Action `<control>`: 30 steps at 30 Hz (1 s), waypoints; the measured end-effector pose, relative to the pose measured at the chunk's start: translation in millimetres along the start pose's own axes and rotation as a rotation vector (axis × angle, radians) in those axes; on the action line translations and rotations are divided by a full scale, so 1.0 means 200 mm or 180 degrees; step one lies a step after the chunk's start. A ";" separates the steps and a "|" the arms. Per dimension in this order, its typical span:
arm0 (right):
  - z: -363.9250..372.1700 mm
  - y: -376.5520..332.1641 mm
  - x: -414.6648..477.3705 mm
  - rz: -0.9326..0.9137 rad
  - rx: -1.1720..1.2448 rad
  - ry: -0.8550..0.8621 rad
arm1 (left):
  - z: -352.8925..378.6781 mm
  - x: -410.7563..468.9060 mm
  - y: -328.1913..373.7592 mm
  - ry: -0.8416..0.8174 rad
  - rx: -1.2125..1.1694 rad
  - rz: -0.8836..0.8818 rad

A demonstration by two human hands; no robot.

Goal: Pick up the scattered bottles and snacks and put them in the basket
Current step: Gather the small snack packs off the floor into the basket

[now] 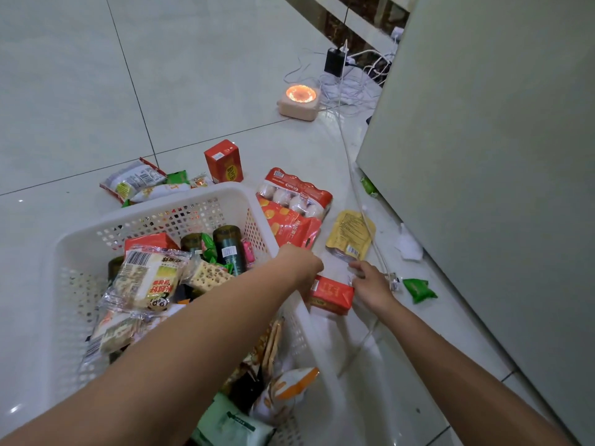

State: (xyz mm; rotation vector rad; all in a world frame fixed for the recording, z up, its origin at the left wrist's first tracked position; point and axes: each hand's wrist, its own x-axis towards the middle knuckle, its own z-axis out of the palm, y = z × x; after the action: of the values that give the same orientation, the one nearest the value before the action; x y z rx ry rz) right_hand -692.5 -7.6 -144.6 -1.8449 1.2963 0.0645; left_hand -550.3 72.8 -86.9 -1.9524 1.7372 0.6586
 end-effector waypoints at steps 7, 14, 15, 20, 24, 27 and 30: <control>0.00 0.03 0.01 -0.0014 -0.0064 0.0217 | 0.02 -0.01 0.04 0.0430 0.0064 0.0055; -0.04 0.02 0.07 -0.0029 -0.0460 0.0767 | 0.03 -0.14 -0.06 0.1692 -0.0575 0.0003; -0.05 0.01 0.09 -0.0069 -0.0593 0.0768 | 0.03 -0.18 -0.10 0.1935 -0.0599 -0.0009; 0.01 -0.04 0.15 -0.0749 -0.1595 0.0789 | 0.04 -0.41 -0.31 0.3044 -0.1393 -0.0676; 0.10 -0.05 0.18 -0.1064 -0.1634 0.0590 | 0.08 -0.59 -0.47 0.3048 -0.1899 -0.1705; 0.13 -0.06 0.15 -0.1038 -0.1991 0.0992 | 0.20 -0.71 -0.63 0.2492 -0.2241 -0.2582; 0.15 -0.04 0.13 -0.1268 -0.2592 0.1015 | 0.32 -0.79 -0.71 0.1634 -0.2630 -0.2767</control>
State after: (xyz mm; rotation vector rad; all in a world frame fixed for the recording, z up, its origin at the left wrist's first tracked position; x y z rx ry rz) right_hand -661.9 -6.4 -170.5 -2.8818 1.1645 0.0956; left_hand -427.2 250.7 -38.2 -3.3333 0.6096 0.6011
